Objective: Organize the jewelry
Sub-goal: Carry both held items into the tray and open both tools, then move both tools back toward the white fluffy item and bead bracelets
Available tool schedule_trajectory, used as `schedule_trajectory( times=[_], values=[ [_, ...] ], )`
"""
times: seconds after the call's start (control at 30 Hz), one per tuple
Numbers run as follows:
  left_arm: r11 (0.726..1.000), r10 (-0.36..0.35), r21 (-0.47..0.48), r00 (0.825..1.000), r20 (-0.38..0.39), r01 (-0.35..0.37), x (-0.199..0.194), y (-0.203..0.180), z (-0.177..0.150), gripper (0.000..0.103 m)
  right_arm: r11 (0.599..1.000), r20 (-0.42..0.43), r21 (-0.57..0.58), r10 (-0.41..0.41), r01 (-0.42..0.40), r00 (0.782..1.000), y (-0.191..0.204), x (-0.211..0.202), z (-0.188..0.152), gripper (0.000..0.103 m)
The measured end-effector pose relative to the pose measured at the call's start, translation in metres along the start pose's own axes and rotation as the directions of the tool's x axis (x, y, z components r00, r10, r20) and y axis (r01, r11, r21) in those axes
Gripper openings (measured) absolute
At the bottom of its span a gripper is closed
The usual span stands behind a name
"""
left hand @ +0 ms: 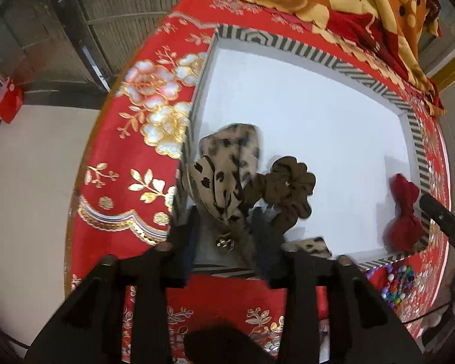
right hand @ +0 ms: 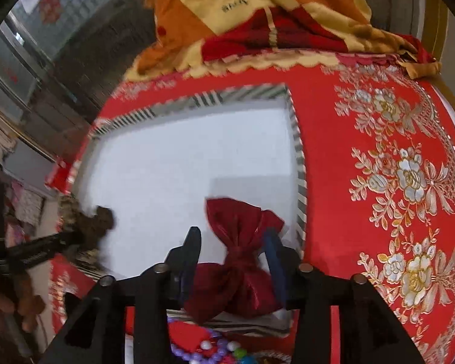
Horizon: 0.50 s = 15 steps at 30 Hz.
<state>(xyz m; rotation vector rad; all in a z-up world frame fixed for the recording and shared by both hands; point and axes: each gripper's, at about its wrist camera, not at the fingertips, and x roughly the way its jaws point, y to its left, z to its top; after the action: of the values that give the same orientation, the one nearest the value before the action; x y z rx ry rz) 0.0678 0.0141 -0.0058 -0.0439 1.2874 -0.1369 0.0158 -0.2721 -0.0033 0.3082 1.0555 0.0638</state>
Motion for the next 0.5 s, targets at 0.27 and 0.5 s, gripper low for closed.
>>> schedule_trajectory(
  times=[0.27,0.5],
  values=[
    [1.0,0.019,-0.007,0.996,0.089,-0.018,-0.037,-0.001,-0.019,0.049,0.999,0.053,-0.032,0.024,-0.023,0.998,0.019,-0.036,-0.021,0.041],
    [0.999,0.041,0.002,0.985,0.166,-0.042,-0.073,-0.018,-0.05,0.049,0.997,0.076,-0.045,0.063,-0.059,0.995,0.029,-0.069,-0.053,0.041]
  ],
)
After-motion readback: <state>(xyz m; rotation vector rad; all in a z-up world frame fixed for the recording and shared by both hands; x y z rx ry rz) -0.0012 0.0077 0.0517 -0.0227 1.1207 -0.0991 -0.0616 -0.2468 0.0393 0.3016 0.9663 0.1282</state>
